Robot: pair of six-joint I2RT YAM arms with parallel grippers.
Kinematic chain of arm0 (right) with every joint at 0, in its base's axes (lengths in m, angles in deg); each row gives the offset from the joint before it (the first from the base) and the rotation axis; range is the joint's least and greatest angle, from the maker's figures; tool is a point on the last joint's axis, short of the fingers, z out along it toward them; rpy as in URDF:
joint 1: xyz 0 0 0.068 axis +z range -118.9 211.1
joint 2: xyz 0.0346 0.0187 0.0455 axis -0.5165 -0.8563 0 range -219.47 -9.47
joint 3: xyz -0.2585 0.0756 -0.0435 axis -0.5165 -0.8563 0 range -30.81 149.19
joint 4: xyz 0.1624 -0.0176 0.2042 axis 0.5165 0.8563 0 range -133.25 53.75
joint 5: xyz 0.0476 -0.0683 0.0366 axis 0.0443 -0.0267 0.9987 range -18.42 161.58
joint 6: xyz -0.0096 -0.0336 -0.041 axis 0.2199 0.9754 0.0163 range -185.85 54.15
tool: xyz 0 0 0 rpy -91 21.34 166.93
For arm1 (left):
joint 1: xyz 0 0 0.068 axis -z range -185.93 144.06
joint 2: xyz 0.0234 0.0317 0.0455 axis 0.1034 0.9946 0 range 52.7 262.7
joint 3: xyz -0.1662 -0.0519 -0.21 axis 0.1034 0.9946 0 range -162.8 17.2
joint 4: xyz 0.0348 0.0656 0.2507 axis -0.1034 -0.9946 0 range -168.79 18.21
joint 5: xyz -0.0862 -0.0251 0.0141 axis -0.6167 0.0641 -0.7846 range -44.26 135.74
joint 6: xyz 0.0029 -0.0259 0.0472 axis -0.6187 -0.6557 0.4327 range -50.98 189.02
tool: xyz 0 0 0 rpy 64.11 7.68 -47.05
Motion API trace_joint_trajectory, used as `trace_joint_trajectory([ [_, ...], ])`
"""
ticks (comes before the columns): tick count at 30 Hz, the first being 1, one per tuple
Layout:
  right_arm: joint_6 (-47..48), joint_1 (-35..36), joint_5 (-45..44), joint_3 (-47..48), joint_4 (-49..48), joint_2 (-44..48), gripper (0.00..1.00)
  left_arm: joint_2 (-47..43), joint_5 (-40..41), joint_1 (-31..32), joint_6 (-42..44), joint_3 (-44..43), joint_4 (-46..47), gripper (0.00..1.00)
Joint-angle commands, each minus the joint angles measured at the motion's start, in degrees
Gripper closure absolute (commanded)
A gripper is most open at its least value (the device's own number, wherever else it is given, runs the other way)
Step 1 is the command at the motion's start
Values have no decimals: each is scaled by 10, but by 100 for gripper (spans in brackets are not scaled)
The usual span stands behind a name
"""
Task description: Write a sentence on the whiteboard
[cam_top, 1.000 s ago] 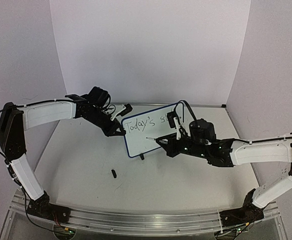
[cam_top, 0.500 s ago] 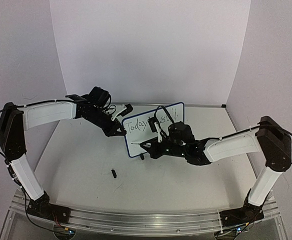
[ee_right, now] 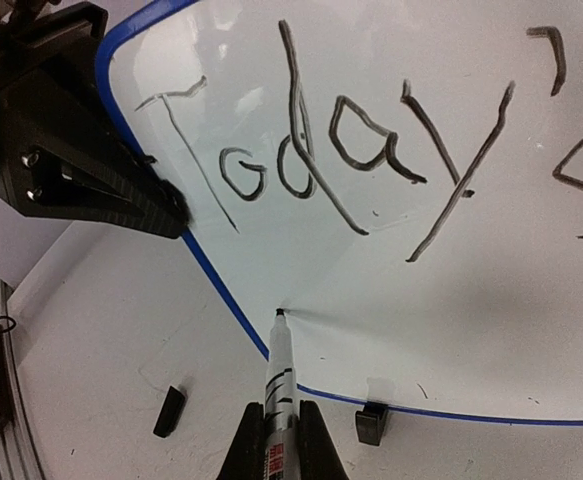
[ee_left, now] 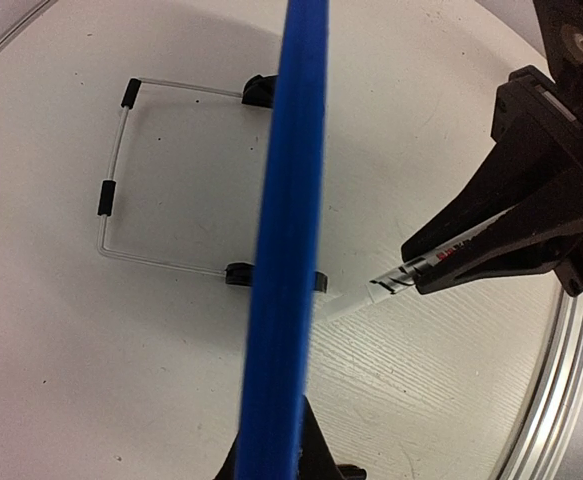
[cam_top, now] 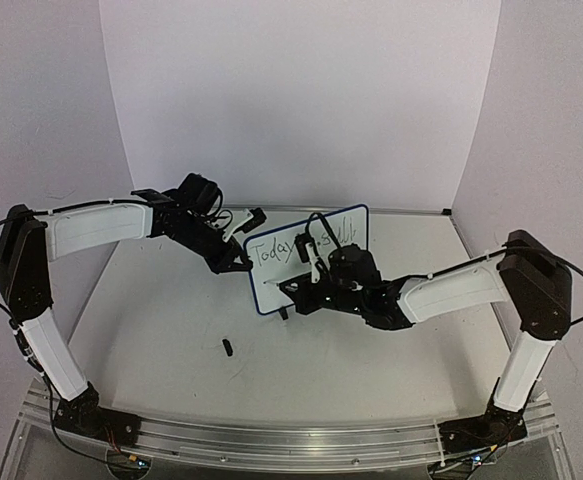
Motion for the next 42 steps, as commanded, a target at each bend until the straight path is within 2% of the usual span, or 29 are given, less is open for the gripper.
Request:
trace_joint_trajectory([
  [1, 4, 4, -23, 27, -13, -14, 100, 15, 52, 2, 21, 7, -34, 100],
  [10, 15, 4, -15, 43, 17, -29, 100, 14, 54, 3, 22, 7, -34, 100],
  [23, 11, 4, -77, 23, 39, -4, 100, 14, 55, 2, 23, 7, -35, 100],
  [35, 18, 4, -67, 27, 26, 32, 100, 14, 54, 2, 23, 6, -35, 100],
  [42, 17, 3, -34, 39, 27, 16, 100, 14, 54, 2, 22, 6, -35, 100],
])
